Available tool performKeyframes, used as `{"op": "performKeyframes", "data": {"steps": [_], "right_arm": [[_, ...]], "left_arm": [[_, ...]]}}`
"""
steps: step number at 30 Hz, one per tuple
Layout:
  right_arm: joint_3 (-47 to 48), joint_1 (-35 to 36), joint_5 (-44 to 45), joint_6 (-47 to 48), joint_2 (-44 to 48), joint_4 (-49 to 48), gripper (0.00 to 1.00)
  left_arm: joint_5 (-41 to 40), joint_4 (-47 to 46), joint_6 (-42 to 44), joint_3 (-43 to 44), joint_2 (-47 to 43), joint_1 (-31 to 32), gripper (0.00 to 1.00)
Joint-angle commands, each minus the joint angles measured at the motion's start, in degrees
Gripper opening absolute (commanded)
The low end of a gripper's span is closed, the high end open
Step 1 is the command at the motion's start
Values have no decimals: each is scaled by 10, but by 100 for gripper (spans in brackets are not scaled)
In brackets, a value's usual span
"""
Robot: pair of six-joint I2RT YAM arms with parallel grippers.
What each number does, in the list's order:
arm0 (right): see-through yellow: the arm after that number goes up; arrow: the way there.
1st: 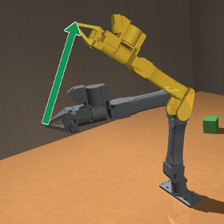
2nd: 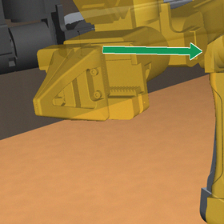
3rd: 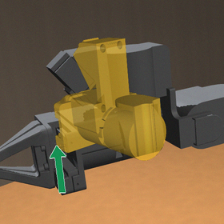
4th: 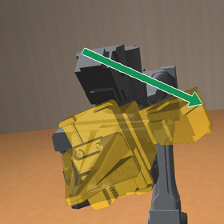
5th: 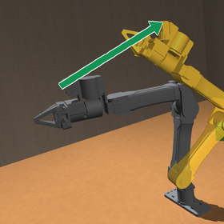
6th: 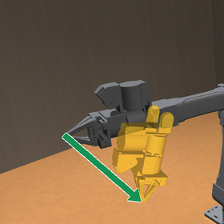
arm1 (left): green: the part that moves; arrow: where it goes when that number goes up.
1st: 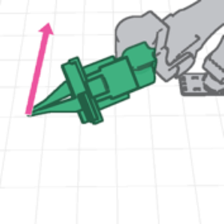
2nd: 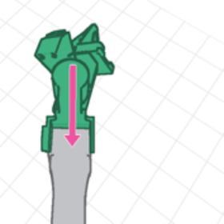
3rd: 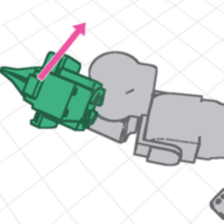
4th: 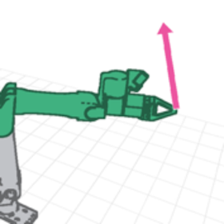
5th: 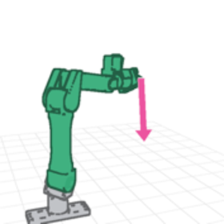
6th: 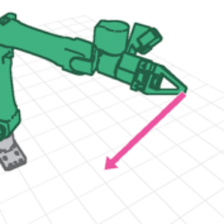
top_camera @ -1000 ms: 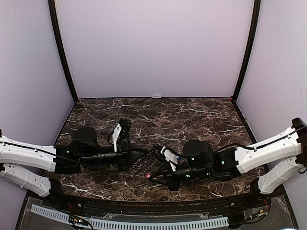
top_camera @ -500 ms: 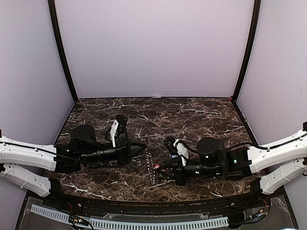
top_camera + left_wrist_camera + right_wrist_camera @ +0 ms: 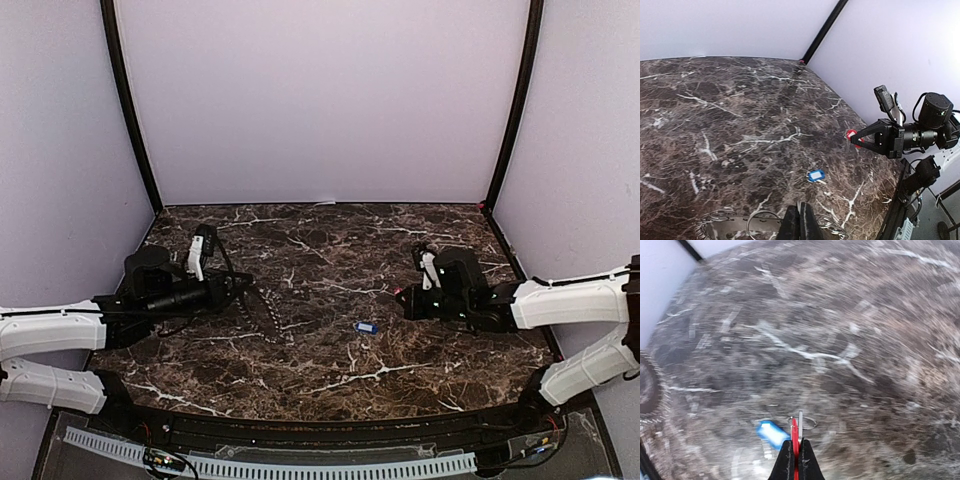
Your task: Remove the keys from the keyring
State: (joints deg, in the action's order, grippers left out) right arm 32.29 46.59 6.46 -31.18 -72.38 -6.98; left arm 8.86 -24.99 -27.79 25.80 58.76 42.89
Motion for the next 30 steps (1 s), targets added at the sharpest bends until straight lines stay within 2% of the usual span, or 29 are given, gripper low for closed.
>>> {"op": "performKeyframes", "data": {"steps": [1,4,10,13,19,21,24,30], "right_arm": [[-1,-64,-55,10,-54,-12,0],[15,-88,-79,20,-92,-9,0],[37,-92,-93,35,-131,-2,0],[38,-95,-87,33,-141,-1,12],[29,-98,-82,26,-129,-4,49],[24,-100,-78,26,-116,-2,59],[20,-102,-71,27,-94,1,68],[16,-103,-68,20,-73,5,72]], "left_arm": [[41,38,-11,-7,-48,-47,0],[48,72,-7,-9,-70,-73,0],[62,115,-5,-12,-98,-114,0],[65,152,1,0,-101,-127,0],[56,255,4,36,-118,-138,0],[51,301,5,49,-127,-139,0],[38,364,8,71,-141,-139,0],[5,431,19,101,-133,-140,0]]}}
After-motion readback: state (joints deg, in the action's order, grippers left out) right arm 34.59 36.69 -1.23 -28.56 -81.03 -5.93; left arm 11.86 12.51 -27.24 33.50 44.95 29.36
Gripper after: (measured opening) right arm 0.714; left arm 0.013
